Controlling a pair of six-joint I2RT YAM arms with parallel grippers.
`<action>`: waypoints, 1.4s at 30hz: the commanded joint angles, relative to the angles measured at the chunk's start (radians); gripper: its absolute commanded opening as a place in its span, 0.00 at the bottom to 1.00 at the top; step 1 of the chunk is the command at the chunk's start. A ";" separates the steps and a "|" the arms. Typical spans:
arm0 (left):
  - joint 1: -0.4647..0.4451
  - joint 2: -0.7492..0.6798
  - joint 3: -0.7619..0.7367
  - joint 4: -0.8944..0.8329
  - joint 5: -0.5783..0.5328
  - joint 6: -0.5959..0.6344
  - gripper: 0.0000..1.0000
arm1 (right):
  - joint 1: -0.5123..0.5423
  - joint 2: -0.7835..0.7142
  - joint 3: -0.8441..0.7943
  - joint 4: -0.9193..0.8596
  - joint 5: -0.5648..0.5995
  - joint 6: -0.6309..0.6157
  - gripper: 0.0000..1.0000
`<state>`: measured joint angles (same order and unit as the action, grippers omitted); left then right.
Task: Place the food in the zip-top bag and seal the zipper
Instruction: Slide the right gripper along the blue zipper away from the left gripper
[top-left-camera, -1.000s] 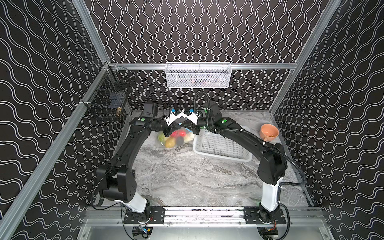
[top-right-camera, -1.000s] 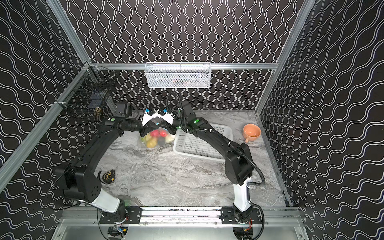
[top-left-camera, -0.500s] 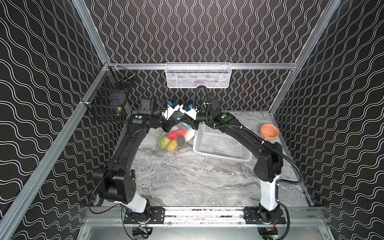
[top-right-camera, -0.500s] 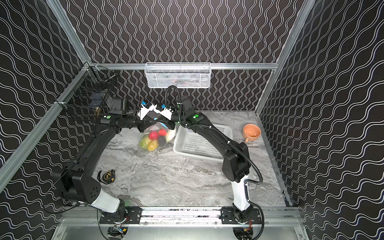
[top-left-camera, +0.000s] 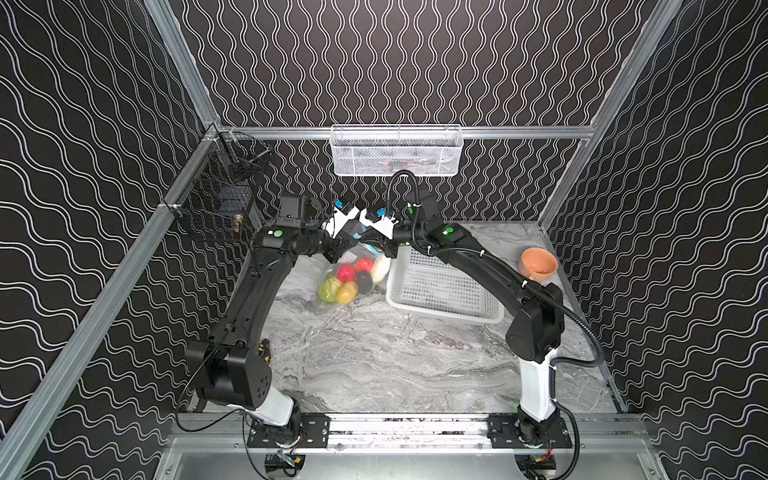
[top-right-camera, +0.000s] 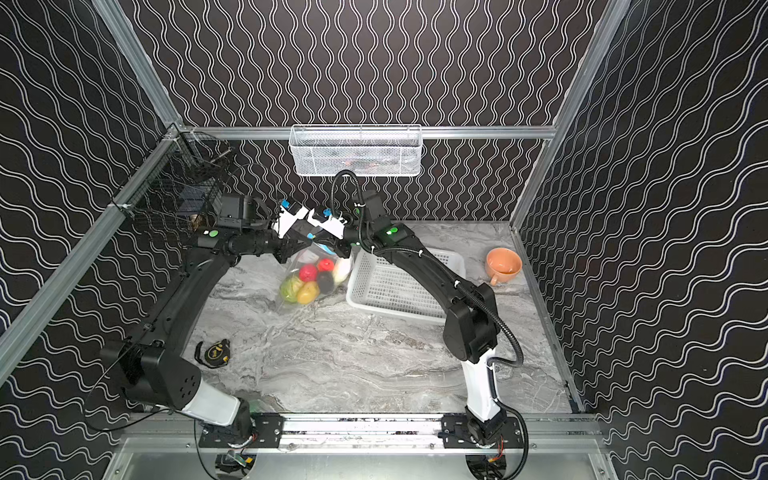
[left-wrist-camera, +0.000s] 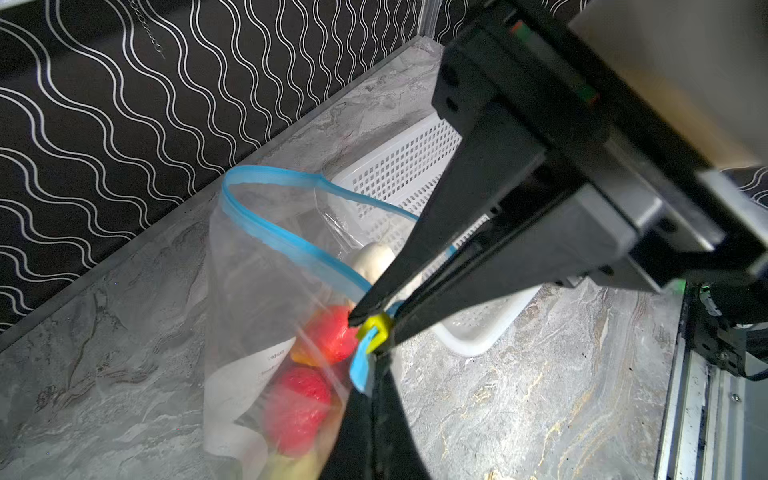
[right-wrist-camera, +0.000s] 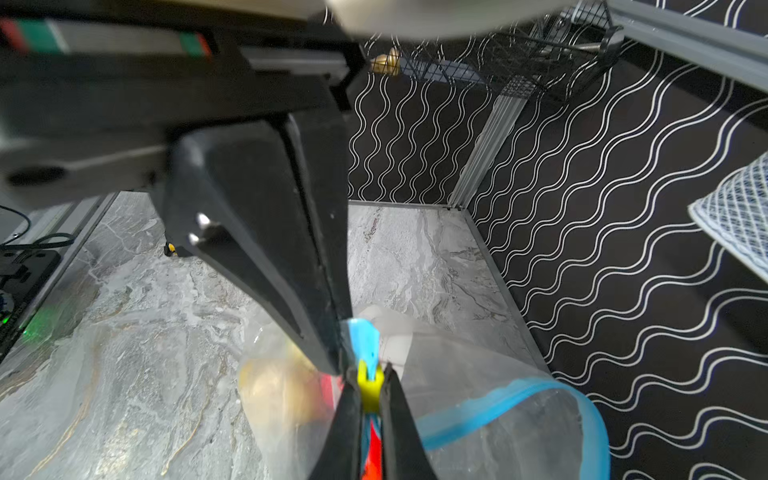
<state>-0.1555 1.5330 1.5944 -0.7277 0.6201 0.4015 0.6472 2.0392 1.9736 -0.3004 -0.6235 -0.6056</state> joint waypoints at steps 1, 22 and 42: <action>-0.001 -0.022 0.000 0.036 0.024 0.050 0.00 | -0.012 0.019 0.016 -0.114 0.090 -0.032 0.03; 0.017 -0.027 0.002 0.092 -0.182 -0.012 0.00 | -0.048 -0.014 -0.011 -0.126 0.174 -0.080 0.05; 0.034 -0.037 0.039 0.098 -0.261 -0.097 0.00 | -0.057 -0.037 -0.027 -0.114 0.203 -0.095 0.05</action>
<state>-0.1310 1.5124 1.6295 -0.6643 0.4232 0.3176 0.5983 2.0159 1.9545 -0.3882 -0.4789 -0.6907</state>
